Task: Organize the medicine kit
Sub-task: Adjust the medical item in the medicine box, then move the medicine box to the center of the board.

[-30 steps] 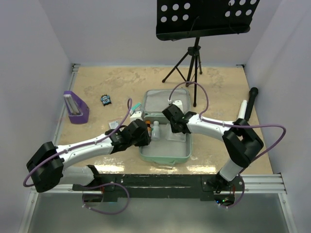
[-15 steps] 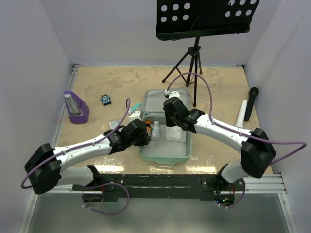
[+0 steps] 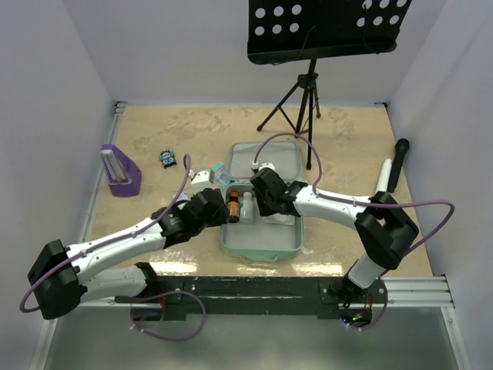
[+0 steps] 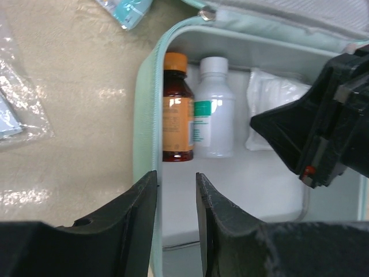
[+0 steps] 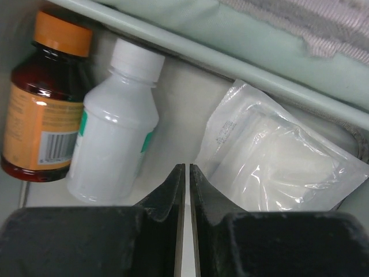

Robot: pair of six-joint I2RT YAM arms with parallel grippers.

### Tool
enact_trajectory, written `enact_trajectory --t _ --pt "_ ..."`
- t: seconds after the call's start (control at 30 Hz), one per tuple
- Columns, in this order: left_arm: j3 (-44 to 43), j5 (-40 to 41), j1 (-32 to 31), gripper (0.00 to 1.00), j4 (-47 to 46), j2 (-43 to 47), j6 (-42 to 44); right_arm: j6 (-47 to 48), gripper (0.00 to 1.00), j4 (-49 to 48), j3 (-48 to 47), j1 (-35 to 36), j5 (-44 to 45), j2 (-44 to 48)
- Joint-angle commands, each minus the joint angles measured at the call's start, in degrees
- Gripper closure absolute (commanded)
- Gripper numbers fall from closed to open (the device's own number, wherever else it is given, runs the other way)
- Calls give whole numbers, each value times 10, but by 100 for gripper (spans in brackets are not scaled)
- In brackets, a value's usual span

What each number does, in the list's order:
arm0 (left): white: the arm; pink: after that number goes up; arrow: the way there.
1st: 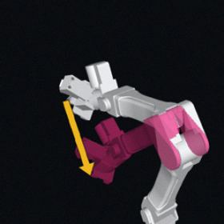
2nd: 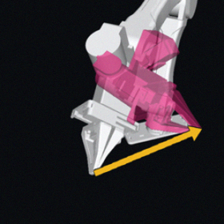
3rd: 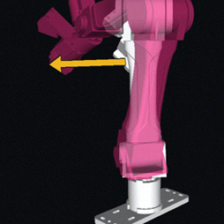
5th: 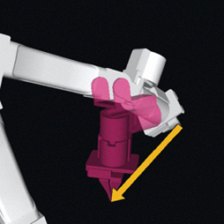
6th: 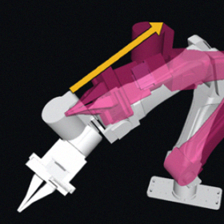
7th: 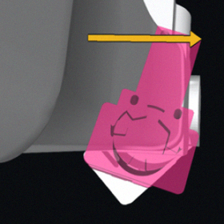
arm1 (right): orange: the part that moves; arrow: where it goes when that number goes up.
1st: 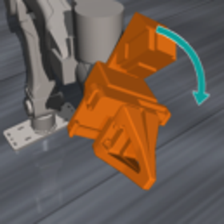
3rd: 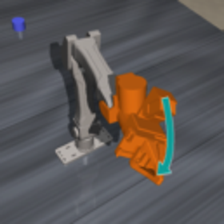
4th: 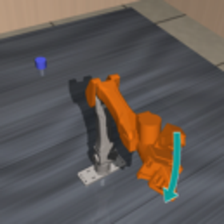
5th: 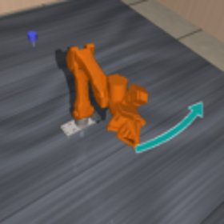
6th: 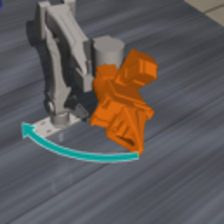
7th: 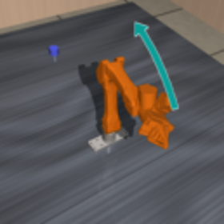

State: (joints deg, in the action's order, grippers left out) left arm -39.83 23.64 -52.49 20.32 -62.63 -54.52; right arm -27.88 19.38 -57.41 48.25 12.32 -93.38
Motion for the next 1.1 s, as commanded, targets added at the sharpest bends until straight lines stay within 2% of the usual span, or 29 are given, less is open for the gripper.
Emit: enact_trajectory --t 0.0,0.2,0.6,0.77,1.0,1.03,1.07 --pt "-12 14 5 63 15 -28 -8 -8 88 -8 20 -1 9 3" --pt "-11 7 6 64 12 -50 -11 -17 86 -2 37 -2 21 12" --pt "-4 24 7 64 31 -34 -16 -17 82 7 33 -1 29 49" --pt "-4 39 6 63 37 11 -19 -8 70 27 -19 8 9 96" --pt "19 41 6 53 11 79 -1 -5 49 45 -75 8 46 137" --pt "27 34 6 51 0 83 4 -3 48 45 -76 8 58 140" --pt "36 32 6 39 -10 82 5 -1 47 45 -78 8 69 141"
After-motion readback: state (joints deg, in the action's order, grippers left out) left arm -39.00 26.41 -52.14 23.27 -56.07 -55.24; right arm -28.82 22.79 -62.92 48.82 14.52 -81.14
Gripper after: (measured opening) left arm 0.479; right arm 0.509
